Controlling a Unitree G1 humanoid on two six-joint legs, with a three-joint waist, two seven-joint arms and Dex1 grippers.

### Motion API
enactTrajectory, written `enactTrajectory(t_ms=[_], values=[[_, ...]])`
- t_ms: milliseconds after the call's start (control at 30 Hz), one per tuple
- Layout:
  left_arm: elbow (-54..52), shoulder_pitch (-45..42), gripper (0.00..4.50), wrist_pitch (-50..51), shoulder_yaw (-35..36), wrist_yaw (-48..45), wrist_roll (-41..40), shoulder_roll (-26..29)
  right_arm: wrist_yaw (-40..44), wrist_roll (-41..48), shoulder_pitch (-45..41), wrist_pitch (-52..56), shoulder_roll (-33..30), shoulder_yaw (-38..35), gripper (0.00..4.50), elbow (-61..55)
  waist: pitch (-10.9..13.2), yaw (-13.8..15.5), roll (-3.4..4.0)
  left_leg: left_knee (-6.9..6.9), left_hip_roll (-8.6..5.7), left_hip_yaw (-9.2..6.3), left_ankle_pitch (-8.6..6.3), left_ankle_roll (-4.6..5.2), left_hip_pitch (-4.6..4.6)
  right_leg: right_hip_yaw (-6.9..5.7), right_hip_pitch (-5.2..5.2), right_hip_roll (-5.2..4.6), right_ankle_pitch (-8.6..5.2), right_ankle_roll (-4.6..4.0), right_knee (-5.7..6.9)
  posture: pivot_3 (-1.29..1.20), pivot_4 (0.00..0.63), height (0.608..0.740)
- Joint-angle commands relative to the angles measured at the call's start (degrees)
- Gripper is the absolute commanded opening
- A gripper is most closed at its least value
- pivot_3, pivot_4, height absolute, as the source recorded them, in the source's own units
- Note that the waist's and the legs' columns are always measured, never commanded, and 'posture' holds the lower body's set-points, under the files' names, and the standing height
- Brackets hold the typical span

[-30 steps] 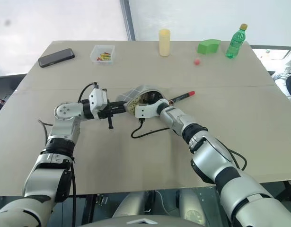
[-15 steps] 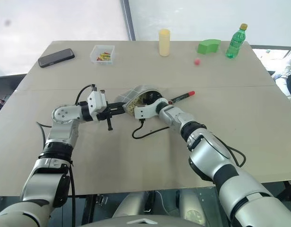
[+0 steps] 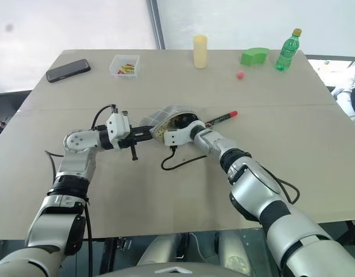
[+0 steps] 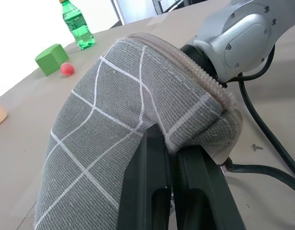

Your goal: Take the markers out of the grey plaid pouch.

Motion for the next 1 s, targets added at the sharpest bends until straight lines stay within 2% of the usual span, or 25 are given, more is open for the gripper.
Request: enactTrajectory(t_ms=[33, 200, 600, 633, 667, 767, 900, 1000], values=[[-6.35, 0.32, 0.0, -3.47, -4.11, -3.79, -1.5, -1.76, 2.54, 3.55, -0.32, -0.12, 1.78, -3.05, 2.86, -0.55, 0.0, -0.05, 0.0, 0.0, 0.0, 0.0, 0.0, 0.0, 0.0, 0.01, 0.0, 0.0, 0.0, 0.0, -0.01, 0.0, 0.15, 0.74], [-7.91, 0.83, 0.0, -2.43, -4.63, -3.73, -2.11, -2.34, 0.66, -0.13, -0.81, -0.47, 1.15, 0.09, 2.86, -0.99, 0.01, -0.03, 0.02, -0.01, 0.0, 0.0, 0.0, 0.0, 0.01, 0.01, 0.0, 0.01, 0.0, 0.0, 0.01, 0.0, 0.15, 0.74], [-9.51, 1.67, 0.0, -1.35, -5.03, -3.74, -2.2, -2.84, 0.19, -0.61, -1.04, -0.86, 1.11, 0.14, 2.86, -1.18, 0.02, 0.01, 0.03, -0.01, 0.0, 0.0, 0.01, -0.01, 0.0, 0.01, -0.01, 0.01, 0.0, 0.0, 0.0, 0.0, 0.15, 0.74], [-9.39, 1.72, 0.0, -1.25, -4.94, -3.62, -2.17, -2.82, 0.21, -0.64, -1.05, -0.92, 1.05, 0.12, 2.86, -1.25, -0.85, -0.17, -0.03, -0.01, 0.0, 0.0, 0.01, -0.01, 0.0, 0.01, 0.0, 0.01, 0.0, 0.0, 0.0, 0.0, 0.0, 0.74], [-9.08, 1.73, 0.0, -1.21, -4.81, -3.48, -2.09, -2.77, 0.23, -0.65, -1.06, -0.91, 1.0, 0.1, 2.86, -1.3, -1.53, -0.32, -0.01, -0.03, -0.04, 0.02, 0.03, -0.03, -0.18, 0.04, -0.22, 0.02, 0.01, 0.0, 0.0, 0.0, 0.0, 0.74], [-8.0, 1.72, 0.0, -0.97, -4.24, -3.04, -1.95, -2.7, 0.36, -0.56, -1.06, -1.09, 0.8, -0.1, 1.98, -1.55, -3.59, -1.29, 0.15, -0.14, -0.04, 0.0, 0.07, -0.11, -0.04, 0.06, -0.23, 0.05, 0.01, -0.01, 0.14, 0.0, 0.0, 0.74], [-5.61, 0.91, 0.0, -0.33, -3.22, -2.17, -1.81, -2.73, 0.57, -0.38, -0.92, -1.55, 0.22, -0.35, 0.19, -2.34, -3.8, -2.4, 0.13, -0.21, -0.01, -0.06, 0.28, -0.41, 0.11, 0.12, -0.09, 0.19, 0.1, -0.18, 0.05, 0.0, 0.0, 0.74], [-2.92, -0.32, 0.0, 0.93, -2.11, -1.18, -1.77, -2.87, 1.94, 0.49, -0.36, -2.35, -0.76, -1.08, 0.08, -3.6, -3.98, -2.67, 0.1, -0.22, 0.04, -0.46, 0.45, -0.69, 0.24, 0.13, -0.09, 0.51, 0.38, -0.58, 0.13, 0.0, 0.0, 0.74]])
